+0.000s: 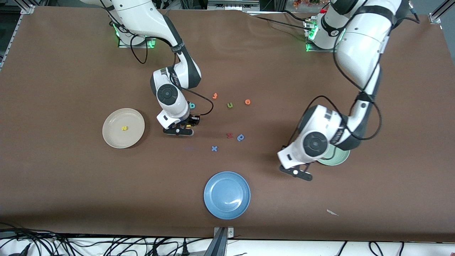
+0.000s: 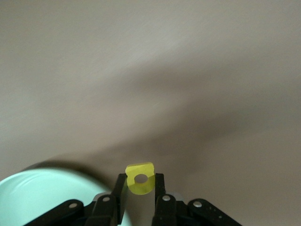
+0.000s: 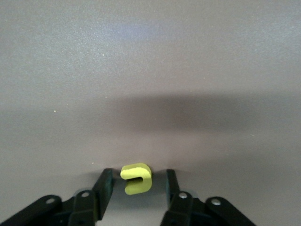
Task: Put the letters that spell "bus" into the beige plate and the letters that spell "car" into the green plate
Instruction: 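Place the yellow o on the green plate with the left gripper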
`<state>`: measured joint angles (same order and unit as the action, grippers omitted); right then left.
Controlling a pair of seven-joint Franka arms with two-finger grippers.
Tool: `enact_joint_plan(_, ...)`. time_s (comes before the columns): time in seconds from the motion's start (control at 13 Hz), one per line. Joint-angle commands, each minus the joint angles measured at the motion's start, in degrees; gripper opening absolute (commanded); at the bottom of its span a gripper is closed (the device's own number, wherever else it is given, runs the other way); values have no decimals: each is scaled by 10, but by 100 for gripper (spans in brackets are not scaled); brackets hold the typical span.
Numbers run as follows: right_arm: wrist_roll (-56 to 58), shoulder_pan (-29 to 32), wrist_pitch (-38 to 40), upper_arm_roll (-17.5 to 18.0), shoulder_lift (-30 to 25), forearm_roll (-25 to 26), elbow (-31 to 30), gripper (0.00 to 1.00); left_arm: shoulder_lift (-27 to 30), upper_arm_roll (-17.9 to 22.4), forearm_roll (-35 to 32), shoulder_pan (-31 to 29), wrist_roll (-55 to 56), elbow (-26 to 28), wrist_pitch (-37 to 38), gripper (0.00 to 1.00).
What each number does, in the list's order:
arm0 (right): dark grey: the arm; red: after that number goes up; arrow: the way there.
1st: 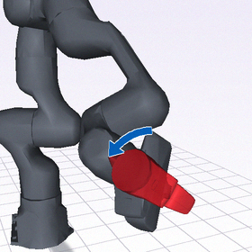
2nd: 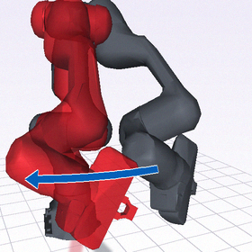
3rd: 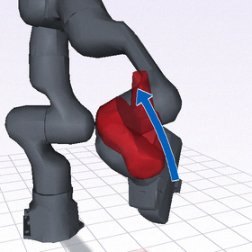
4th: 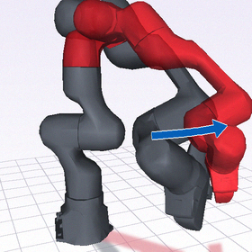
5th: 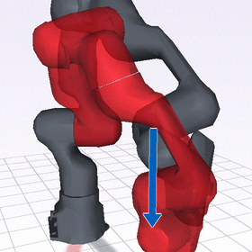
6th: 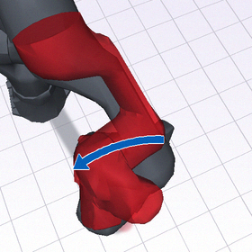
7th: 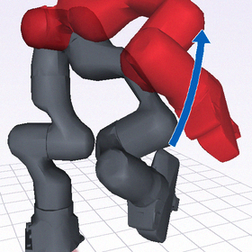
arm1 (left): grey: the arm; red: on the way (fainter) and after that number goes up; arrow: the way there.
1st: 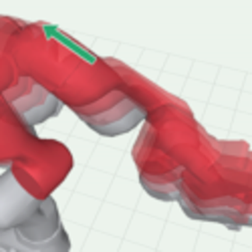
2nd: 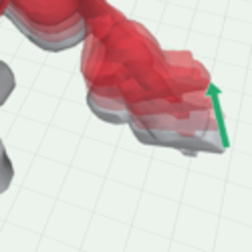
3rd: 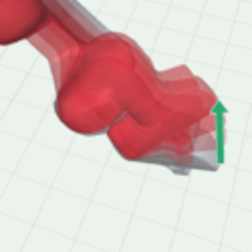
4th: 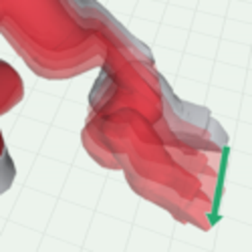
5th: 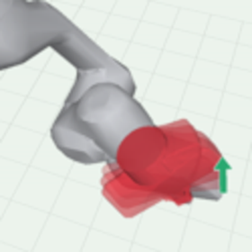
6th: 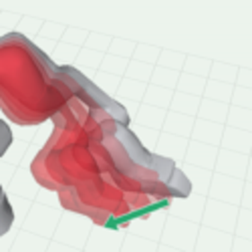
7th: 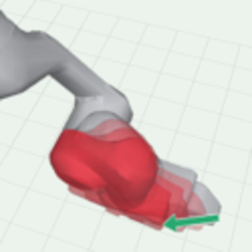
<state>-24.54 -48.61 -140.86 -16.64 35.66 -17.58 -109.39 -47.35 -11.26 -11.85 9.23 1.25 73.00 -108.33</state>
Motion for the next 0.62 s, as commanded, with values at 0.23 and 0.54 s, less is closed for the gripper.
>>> enact_joint_plan(0.23,12,9,9,6,9,-15,14,40,67,-5,-9,-84,-120,110,29,19)
enact_joint_plan(0.54,7,9,5,6,15,-27,15,35,65,-4,-10,-124,-157,162,-44,41)
